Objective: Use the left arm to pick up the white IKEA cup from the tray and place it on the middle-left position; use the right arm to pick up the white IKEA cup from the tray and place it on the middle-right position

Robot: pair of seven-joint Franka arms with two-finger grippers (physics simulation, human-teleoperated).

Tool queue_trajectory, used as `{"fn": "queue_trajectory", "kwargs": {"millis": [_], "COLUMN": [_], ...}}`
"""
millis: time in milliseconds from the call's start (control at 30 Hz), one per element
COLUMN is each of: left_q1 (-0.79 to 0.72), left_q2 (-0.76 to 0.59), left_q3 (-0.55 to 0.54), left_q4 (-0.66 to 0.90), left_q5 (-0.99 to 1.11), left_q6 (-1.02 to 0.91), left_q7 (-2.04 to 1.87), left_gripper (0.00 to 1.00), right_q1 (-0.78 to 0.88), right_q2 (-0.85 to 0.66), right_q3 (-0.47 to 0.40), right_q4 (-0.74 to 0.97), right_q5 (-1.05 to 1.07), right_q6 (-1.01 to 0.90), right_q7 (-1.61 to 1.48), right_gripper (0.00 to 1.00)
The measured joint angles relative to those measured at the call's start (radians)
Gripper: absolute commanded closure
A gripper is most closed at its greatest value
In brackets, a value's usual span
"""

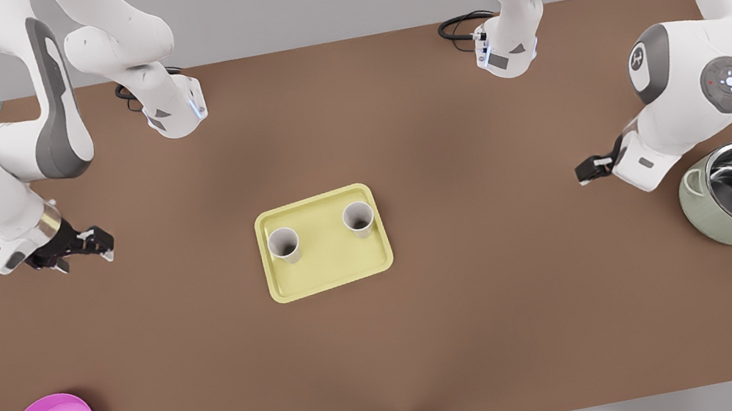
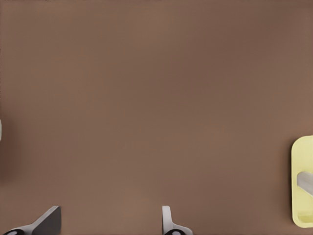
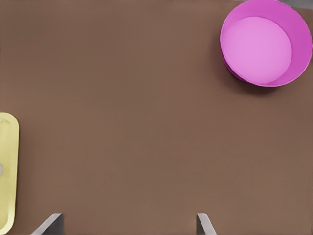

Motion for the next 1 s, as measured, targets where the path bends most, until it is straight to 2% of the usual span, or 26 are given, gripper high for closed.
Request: {"fn": "queue_trajectory", "kwargs": {"millis": [100,167,267,333,367,433,500,567,733,1000], "left_q1": [0.000,-0.018,-0.238,-0.374,-0.399,-0.428,-0.437,-0.442,-0.484,-0.618], "left_q2": [0.009,0.061,0.139,0.208,0.224,0.202,0.123,0.113,0.166,0.291], "left_q3": [0.001,-0.005,-0.012,-0.015,-0.015,-0.018,-0.020,-0.029,-0.076,-0.079], "left_q4": [0.008,0.053,0.129,0.119,0.089,-0.071,-0.281,-0.339,-0.300,-0.166], "left_q5": [-0.008,-0.031,-0.025,0.012,0.022,0.035,0.019,0.003,-0.003,0.101], "left_q6": [0.019,0.030,0.055,0.091,0.107,0.170,0.277,0.373,0.523,0.605], "left_q7": [-0.013,-0.020,-0.046,-0.087,-0.106,-0.141,-0.164,-0.191,-0.280,-0.444], "left_gripper": [0.00,0.00,0.00,0.00,0.00,0.00,0.00,0.00,0.00,0.00], "right_q1": [-0.010,-0.014,0.018,0.110,0.204,0.355,0.414,0.412,0.406,0.444], "right_q2": [0.004,0.016,0.129,0.212,0.238,0.263,0.293,0.322,0.394,0.505], "right_q3": [0.000,0.002,0.005,0.004,0.004,0.019,0.035,0.043,0.056,0.065], "right_q4": [0.001,0.003,0.137,0.252,0.275,0.292,0.302,0.307,0.310,0.267], "right_q5": [-0.002,-0.003,-0.003,-0.002,-0.002,0.002,0.005,0.031,0.098,0.142], "right_q6": [0.037,0.052,0.027,-0.020,-0.038,-0.065,-0.082,-0.094,-0.072,0.036], "right_q7": [-0.018,-0.028,-0.041,-0.047,-0.048,-0.051,-0.054,-0.057,-0.055,-0.025], "right_gripper": [0.00,0.00,0.00,0.00,0.00,0.00,0.00,0.00,0.00,0.00]}}
